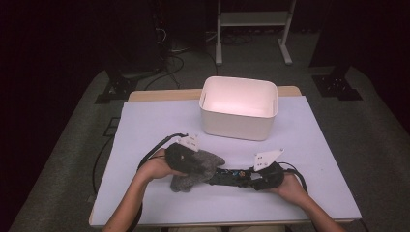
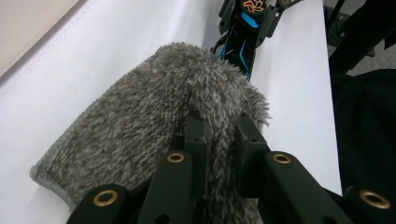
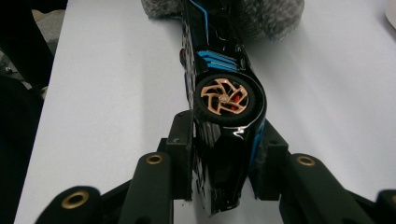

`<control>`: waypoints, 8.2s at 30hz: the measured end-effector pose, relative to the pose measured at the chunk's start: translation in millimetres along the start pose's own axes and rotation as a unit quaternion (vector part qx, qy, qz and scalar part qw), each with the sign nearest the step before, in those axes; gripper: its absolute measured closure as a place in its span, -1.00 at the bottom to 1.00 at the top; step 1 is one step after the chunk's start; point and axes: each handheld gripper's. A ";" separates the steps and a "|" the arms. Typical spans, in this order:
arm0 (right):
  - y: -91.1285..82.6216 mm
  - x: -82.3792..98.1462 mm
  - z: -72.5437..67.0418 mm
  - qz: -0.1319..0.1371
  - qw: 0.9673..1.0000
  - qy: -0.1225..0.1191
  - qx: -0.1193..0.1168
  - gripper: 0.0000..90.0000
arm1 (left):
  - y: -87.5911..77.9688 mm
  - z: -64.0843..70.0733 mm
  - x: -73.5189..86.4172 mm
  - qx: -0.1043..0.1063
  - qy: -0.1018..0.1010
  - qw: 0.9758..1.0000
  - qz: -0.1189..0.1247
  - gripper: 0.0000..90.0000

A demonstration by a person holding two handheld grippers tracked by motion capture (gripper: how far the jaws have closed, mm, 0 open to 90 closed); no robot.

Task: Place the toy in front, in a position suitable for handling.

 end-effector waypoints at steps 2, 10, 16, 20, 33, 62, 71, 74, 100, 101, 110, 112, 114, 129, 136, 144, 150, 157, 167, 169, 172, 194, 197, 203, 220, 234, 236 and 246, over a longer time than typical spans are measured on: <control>-0.1 0.0 0.4 -0.001 1.000 0.000 -0.001 0.43 | -2.0 -1.0 3.1 -0.002 -0.003 1.000 0.004 0.75; 0.8 -7.4 1.5 -0.015 1.000 -0.005 -0.004 0.26 | 6.2 -2.1 5.4 0.012 -0.010 1.000 0.018 0.75; 5.0 -28.9 1.7 -0.040 0.999 -0.023 -0.005 0.09 | 8.0 -1.6 4.7 0.017 -0.009 1.000 0.024 0.75; 12.6 -43.7 1.5 -0.069 0.997 -0.031 -0.009 0.02 | 11.6 -0.2 3.2 0.022 -0.008 0.999 0.030 0.75; 32.1 -64.4 -5.2 -0.145 0.987 -0.071 -0.004 0.21 | 16.5 -1.0 8.2 0.045 -0.004 0.997 0.058 0.75; 9.7 -60.2 0.6 -0.011 0.999 -0.034 -0.010 0.24 | -12.3 6.2 -32.7 0.039 0.024 0.995 0.094 0.75; 0.3 -40.2 -0.8 -0.010 0.999 -0.034 -0.001 0.24 | 5.2 -0.5 -18.7 0.051 0.002 0.995 0.085 0.74; 1.1 -42.8 -1.6 0.000 0.999 -0.034 0.000 0.24 | 0.8 0.9 -25.0 0.050 0.008 0.994 0.092 0.74; -8.3 -48.2 -4.4 0.041 0.999 -0.024 0.000 0.24 | -15.7 8.6 -43.9 0.044 0.033 0.994 0.099 0.75; -7.6 -49.3 -4.1 0.043 0.999 -0.025 0.000 0.24 | -17.3 9.2 -46.8 0.044 0.036 0.993 0.101 0.75; -5.3 -56.5 -4.8 0.055 0.998 -0.033 -0.006 0.24 | -23.1 14.1 -53.2 0.035 0.047 0.994 0.093 0.75; -8.6 -53.6 -5.0 0.056 0.998 -0.030 -0.003 0.24 | -21.0 11.4 -45.8 0.039 0.039 0.994 0.098 0.75; -11.3 -51.1 -5.4 0.057 0.998 -0.027 -0.002 0.24 | -19.5 9.8 -38.7 0.041 0.032 0.993 0.101 0.75; -10.8 -53.8 -6.5 0.050 0.998 -0.036 -0.001 0.24 | -28.5 15.5 -53.6 0.048 0.047 0.990 0.123 0.76; -17.0 -48.5 -5.2 0.055 0.998 -0.029 0.000 0.24 | -17.2 17.7 -61.4 0.045 0.061 0.993 0.087 0.76; -26.3 -39.7 -2.8 0.062 0.998 -0.015 0.004 0.23 | -9.4 6.7 -39.2 0.036 0.025 0.996 0.076 0.76; -24.2 -41.5 -3.7 0.059 0.998 -0.018 0.005 0.23 | -18.7 15.5 -58.0 0.044 0.053 0.994 0.089 0.76; -16.4 -47.8 -6.8 0.054 0.998 -0.032 0.008 0.23 | -13.8 32.1 -96.8 0.057 0.098 0.990 0.082 0.77; -26.8 -38.2 -6.3 0.064 0.998 -0.017 0.011 0.23 | -8.9 20.5 -82.5 0.048 0.072 0.993 0.075 0.76; -29.9 -36.3 -6.2 0.063 0.998 -0.017 0.012 0.24 | -9.7 15.5 -71.5 0.050 0.055 0.994 0.085 0.76; -31.4 -36.0 -7.4 0.062 0.998 -0.017 0.013 0.24 | -8.0 7.4 -53.7 0.064 0.030 0.992 0.108 0.76; 21.4 -88.4 -11.6 0.047 0.997 -0.052 -0.015 0.24 | -50.4 6.0 -30.5 0.032 0.022 0.991 0.131 0.76; 13.6 -84.5 -9.5 0.049 0.998 -0.045 -0.012 0.23 | -43.6 5.6 -30.5 0.041 0.018 0.989 0.139 0.76; -1.2 -76.0 -7.7 0.047 0.998 -0.035 -0.017 0.23 | -32.9 5.7 -33.5 0.054 0.020 0.988 0.141 0.76; -32.5 -34.5 -2.4 0.016 1.000 -0.013 -0.016 0.24 | 13.4 2.6 -16.7 0.054 0.002 0.997 0.057 0.76; -35.6 1.0 1.5 -0.017 1.000 0.007 -0.006 0.22 | 23.7 9.4 -24.6 0.042 0.028 0.999 0.012 0.75; -34.0 0.9 1.6 -0.020 1.000 0.008 -0.004 0.20 | 26.2 10.3 -27.8 0.045 0.029 0.998 0.012 0.75; -19.6 -3.7 0.0 -0.037 0.999 -0.010 -0.006 0.21 | 32.6 12.5 -37.1 0.055 0.040 0.998 0.010 0.75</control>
Point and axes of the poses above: each handheld gripper's, and its own axes: y roughly forward along the jaws, x roughly out of its underside, z roughly to its right
